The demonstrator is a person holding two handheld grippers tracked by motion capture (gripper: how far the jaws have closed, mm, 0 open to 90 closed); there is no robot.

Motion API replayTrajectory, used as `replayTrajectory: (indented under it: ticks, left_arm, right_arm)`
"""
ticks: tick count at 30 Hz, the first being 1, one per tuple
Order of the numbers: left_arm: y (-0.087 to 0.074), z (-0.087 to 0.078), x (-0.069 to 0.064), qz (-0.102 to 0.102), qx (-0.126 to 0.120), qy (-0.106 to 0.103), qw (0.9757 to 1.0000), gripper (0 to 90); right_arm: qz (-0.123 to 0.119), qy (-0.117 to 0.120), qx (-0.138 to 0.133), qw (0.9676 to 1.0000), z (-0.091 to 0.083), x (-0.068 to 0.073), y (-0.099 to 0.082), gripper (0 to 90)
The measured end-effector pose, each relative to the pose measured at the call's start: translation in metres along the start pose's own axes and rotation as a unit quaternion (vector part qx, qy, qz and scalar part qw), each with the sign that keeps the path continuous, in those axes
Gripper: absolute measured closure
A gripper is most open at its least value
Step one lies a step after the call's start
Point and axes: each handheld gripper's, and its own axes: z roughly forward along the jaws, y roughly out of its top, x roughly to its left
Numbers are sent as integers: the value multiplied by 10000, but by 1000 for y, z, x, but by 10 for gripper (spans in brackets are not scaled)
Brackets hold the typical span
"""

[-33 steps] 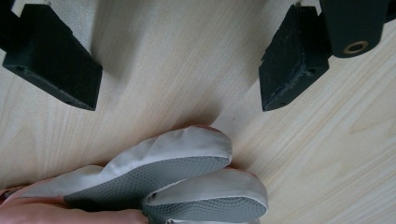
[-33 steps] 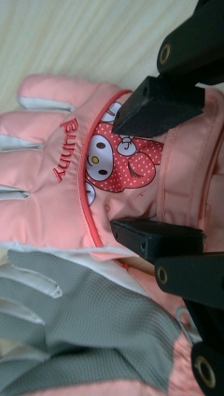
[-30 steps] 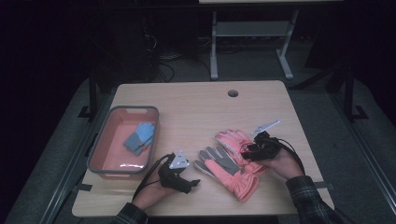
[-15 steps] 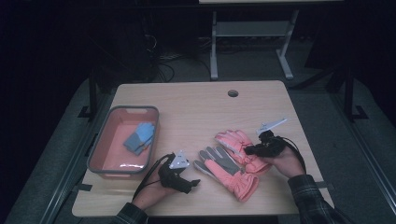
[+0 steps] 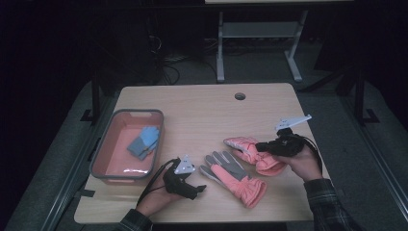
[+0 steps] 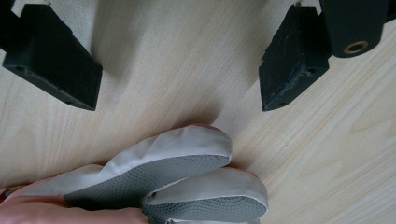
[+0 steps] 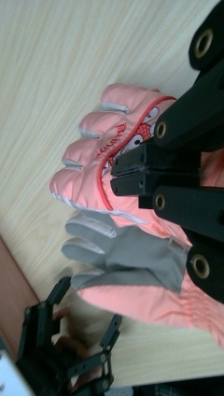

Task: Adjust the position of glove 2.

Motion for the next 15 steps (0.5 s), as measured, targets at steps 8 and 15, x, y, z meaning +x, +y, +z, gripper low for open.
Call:
replayTrajectory:
  ticks: [8, 15]
  left_arm:
    - [0, 0, 0, -24, -26, 1, 10000, 126]
    - [0, 0, 0, -17, -17, -1, 10000, 126]
  right_arm:
    - [-172, 114, -290, 9994, -10, 13, 9, 894]
    - [-445, 295, -443, 9976, -14, 35, 17, 894]
